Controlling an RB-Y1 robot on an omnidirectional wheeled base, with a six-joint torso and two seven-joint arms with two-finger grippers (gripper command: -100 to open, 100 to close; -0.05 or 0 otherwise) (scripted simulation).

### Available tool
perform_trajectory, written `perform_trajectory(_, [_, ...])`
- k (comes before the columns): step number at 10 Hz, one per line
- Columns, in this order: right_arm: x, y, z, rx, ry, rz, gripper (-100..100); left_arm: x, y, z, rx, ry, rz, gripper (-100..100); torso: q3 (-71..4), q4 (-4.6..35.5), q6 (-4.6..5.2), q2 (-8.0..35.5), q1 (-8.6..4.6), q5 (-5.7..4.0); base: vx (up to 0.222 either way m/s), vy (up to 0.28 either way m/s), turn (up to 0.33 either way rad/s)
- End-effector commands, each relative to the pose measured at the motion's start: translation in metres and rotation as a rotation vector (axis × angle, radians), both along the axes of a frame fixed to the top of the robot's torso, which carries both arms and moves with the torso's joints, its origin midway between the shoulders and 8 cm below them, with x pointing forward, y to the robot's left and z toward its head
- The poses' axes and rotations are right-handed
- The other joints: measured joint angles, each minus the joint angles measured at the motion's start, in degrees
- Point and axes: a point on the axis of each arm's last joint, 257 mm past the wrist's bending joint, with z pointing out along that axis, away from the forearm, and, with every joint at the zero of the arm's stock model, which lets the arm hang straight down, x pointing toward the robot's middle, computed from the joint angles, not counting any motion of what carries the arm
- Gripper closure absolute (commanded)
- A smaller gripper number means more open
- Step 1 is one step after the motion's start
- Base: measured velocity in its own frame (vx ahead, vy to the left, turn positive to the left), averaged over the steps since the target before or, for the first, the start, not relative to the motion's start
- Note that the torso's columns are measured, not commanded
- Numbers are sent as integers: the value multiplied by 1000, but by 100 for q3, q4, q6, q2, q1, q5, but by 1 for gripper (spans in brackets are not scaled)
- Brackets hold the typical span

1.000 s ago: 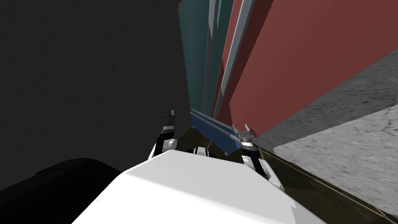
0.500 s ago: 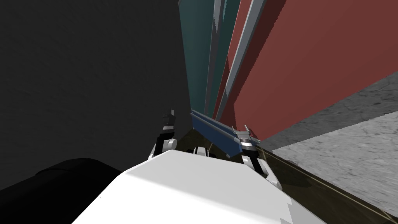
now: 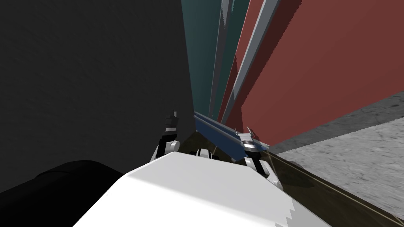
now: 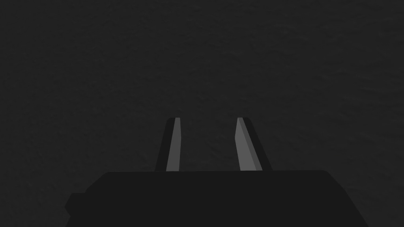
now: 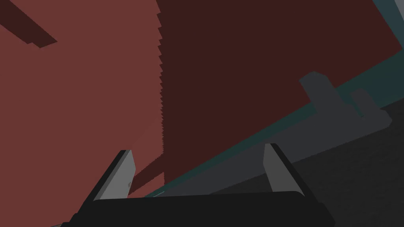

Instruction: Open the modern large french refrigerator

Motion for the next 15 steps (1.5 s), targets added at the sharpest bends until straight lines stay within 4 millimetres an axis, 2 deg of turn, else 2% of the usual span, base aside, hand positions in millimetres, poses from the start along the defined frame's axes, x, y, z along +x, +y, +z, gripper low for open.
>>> perform_trajectory(1, [3,-1,-7,-62,3,-29,-100,0,0,0,0,0,0,0,-2,-1,0,-5,-2,-1,52,43,-12])
perform_trajectory(8, [13,7,-31,-188,12,-99,-100,0,0,0,0,0,0,0,-6,-3,-1,-12,7,1,61,54,-16])
perform_trajectory(11, [19,24,-47,-215,17,-133,-100,0,0,0,0,0,0,0,-3,-2,0,-7,-1,-1,62,45,-16])
perform_trajectory(15, [24,59,-63,-157,23,-157,-100,0,0,0,0,0,0,0,0,0,0,0,-3,-1,43,42,-9])
